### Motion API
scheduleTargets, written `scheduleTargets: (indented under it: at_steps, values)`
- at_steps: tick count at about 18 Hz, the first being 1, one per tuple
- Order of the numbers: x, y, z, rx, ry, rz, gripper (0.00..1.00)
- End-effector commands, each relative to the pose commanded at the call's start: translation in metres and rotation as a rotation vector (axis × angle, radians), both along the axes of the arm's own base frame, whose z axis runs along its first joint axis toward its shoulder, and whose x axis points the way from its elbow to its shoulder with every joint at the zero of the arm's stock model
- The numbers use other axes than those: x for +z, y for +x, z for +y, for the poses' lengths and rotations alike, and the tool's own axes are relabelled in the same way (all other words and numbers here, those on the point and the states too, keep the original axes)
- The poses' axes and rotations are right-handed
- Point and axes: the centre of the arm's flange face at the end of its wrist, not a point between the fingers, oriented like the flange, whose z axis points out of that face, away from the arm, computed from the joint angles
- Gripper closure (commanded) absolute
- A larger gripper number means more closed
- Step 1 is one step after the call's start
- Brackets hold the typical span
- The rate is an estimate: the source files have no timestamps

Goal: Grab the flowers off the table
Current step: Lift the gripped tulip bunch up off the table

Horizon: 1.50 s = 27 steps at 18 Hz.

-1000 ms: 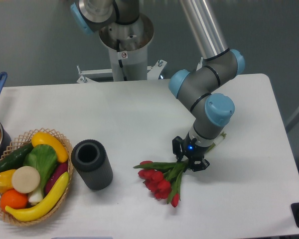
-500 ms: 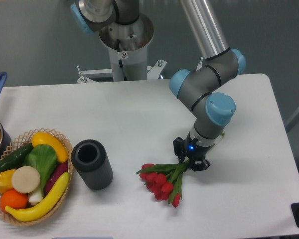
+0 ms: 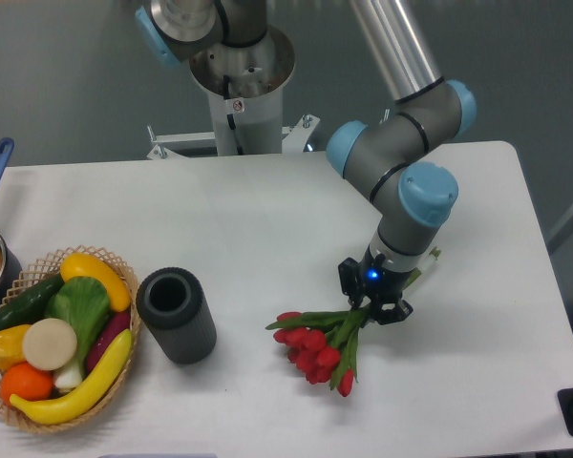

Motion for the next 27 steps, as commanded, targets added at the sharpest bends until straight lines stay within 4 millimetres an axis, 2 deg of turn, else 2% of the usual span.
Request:
scheduleTargets:
  at_steps: [4, 6, 11, 13, 19, 21, 27]
  values:
    - [0.034, -0.007, 0.010, 0.040, 0.109, -0.010, 0.69]
    - [0.057, -0.005, 0.007, 0.044, 0.139, 0.011, 0.69]
    - [0.088, -0.012, 0.001, 0.072, 0.247, -0.005, 0.69]
    - [0.120, -0.013, -0.009, 0.088, 0.375, -0.040, 0.69]
    - [0.165, -0.028, -0.045, 0.163, 0.606, -0.144, 0.69]
    - [0.171, -0.033, -0.056, 0.184, 0.689, -0.206, 0.69]
    - [0.181, -0.031, -0.053, 0.170, 0.748, -0.242, 0.69]
